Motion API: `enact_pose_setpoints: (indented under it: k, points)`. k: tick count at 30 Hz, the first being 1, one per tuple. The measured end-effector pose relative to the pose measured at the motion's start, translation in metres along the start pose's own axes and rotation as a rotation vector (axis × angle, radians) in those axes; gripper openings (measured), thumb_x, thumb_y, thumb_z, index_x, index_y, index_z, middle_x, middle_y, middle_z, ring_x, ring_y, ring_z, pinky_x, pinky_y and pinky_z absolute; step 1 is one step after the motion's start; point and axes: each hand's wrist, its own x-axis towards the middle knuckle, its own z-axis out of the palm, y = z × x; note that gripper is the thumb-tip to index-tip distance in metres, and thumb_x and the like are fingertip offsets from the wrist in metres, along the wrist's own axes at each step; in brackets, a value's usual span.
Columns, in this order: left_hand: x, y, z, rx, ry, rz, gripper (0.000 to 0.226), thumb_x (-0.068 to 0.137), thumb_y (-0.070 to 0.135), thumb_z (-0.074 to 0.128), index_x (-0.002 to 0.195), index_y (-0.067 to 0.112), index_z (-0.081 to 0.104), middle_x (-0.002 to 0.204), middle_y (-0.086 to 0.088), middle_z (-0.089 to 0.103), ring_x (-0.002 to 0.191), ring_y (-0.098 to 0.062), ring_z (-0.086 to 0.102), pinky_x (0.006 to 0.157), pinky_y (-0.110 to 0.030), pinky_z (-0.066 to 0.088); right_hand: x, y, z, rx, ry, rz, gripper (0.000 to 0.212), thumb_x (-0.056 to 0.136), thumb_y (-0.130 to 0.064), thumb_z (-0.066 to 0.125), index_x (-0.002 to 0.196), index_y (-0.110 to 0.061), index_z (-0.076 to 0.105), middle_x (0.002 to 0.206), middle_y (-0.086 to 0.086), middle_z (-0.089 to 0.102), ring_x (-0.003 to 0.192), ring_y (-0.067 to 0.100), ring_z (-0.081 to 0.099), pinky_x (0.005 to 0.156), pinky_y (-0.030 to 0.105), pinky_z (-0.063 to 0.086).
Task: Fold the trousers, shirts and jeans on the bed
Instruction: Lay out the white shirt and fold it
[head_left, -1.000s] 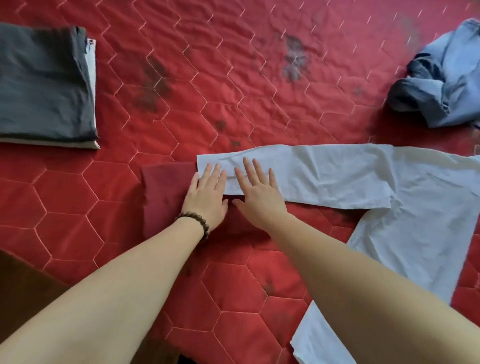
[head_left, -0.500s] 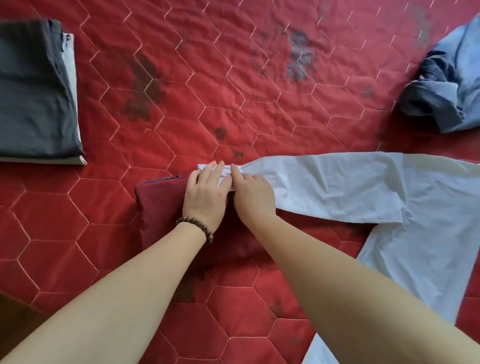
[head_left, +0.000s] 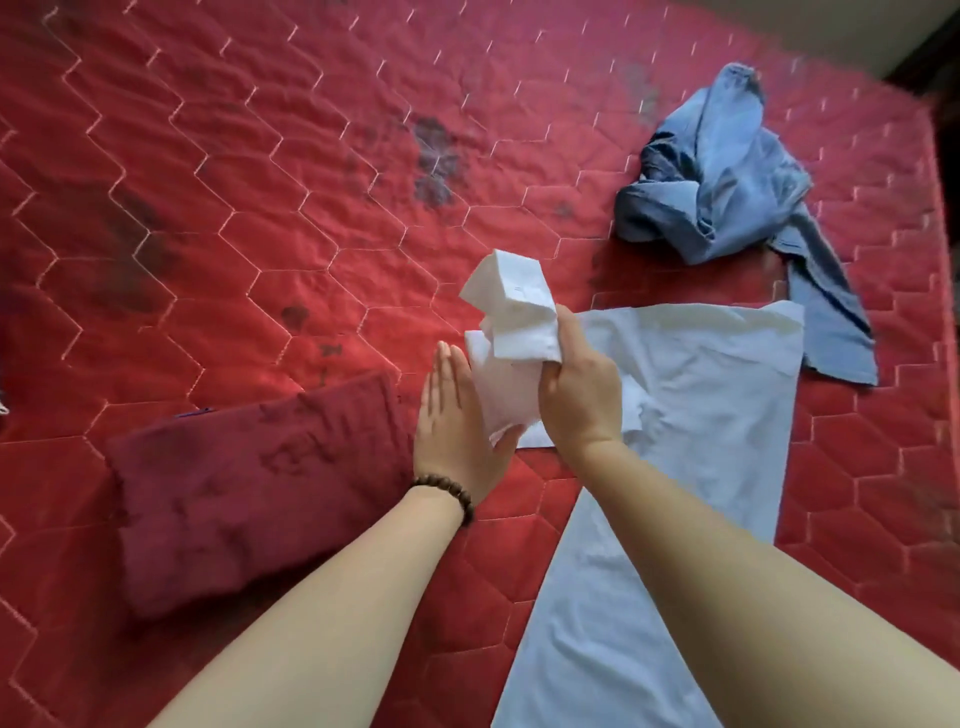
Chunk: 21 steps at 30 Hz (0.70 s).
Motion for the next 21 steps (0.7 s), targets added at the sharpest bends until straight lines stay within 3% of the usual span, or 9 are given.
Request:
enact_pose_setpoints:
  k: [2,5,8,10,14,19,21]
  points:
    - [0.005,0.031,0.020,0.043,-0.058,0.040,0.114,0.080,0.068,0.051,0.149,0.001,-0.011,0.159,-0.016,-0.010,0.148,-0.023,-0.006,0.120,-0.033,-0.002,-0.001,0.034,-0.028,0.002,0.088,0.032,0.057,0.081,-0.018,0.034,0.135,-0.018,0.051,0.086,0.022,0.067,0.075,0.043,0.057,0.059,0.032,0.020]
    - [0.006,0.076,0.054,0.128,-0.149,0.155,0.107,0.084,0.065,0.048,0.149,0.002,-0.008,0.158,-0.010,-0.010,0.147,-0.021,-0.008,0.120,-0.033,-0.003,-0.005,0.086,-0.073,0.061,0.169,0.111,0.054,0.085,-0.024,0.031,0.134,-0.015,0.052,0.093,0.021,0.069,0.079,0.043,0.059,0.061,0.034,0.028]
    - [0.008,0.108,0.088,0.254,-0.149,0.211,0.069,0.097,0.022,0.037,0.150,0.003,-0.003,0.160,-0.014,-0.002,0.148,-0.022,-0.002,0.118,-0.031,-0.002,-0.013,0.141,-0.117,0.059,0.251,0.102,0.052,0.085,-0.021,0.032,0.131,-0.010,0.054,0.088,0.022,0.069,0.073,0.043,0.059,0.058,0.029,0.022]
    - [0.013,0.122,0.102,0.302,-0.161,0.198,0.062,0.095,0.006,0.029,0.151,0.004,0.004,0.160,-0.014,0.006,0.148,-0.023,0.005,0.118,-0.031,0.001,-0.018,0.180,-0.144,0.030,0.278,0.122,0.052,0.086,-0.019,0.033,0.133,-0.009,0.052,0.090,0.023,0.068,0.075,0.043,0.060,0.061,0.036,0.032]
    - [0.020,0.146,0.123,0.324,-0.150,0.189,0.060,0.092,0.001,0.031,0.150,0.005,0.018,0.158,-0.015,0.016,0.146,-0.024,0.016,0.117,-0.032,0.008,-0.029,0.261,-0.191,-0.064,0.272,0.241,0.045,0.096,-0.015,0.039,0.141,-0.016,0.045,0.090,0.023,0.068,0.079,0.043,0.061,0.067,0.045,0.047]
    - [0.021,0.186,0.149,0.199,0.001,0.306,0.062,0.082,-0.010,0.045,0.143,-0.003,0.035,0.149,-0.025,0.032,0.141,-0.035,0.028,0.117,-0.040,0.018,-0.048,0.345,-0.229,-0.242,0.336,0.403,0.066,0.086,0.001,0.042,0.148,-0.019,0.033,0.083,0.026,0.065,0.075,0.044,0.060,0.063,0.039,0.036]
    - [0.014,0.201,0.163,0.168,0.031,0.366,0.067,0.079,-0.010,0.052,0.143,-0.001,0.035,0.150,-0.026,0.030,0.142,-0.038,0.024,0.118,-0.046,0.018,-0.061,0.373,-0.232,-0.323,0.336,0.445,0.073,0.084,0.004,0.043,0.151,-0.019,0.026,0.084,0.025,0.065,0.075,0.042,0.060,0.063,0.038,0.036]
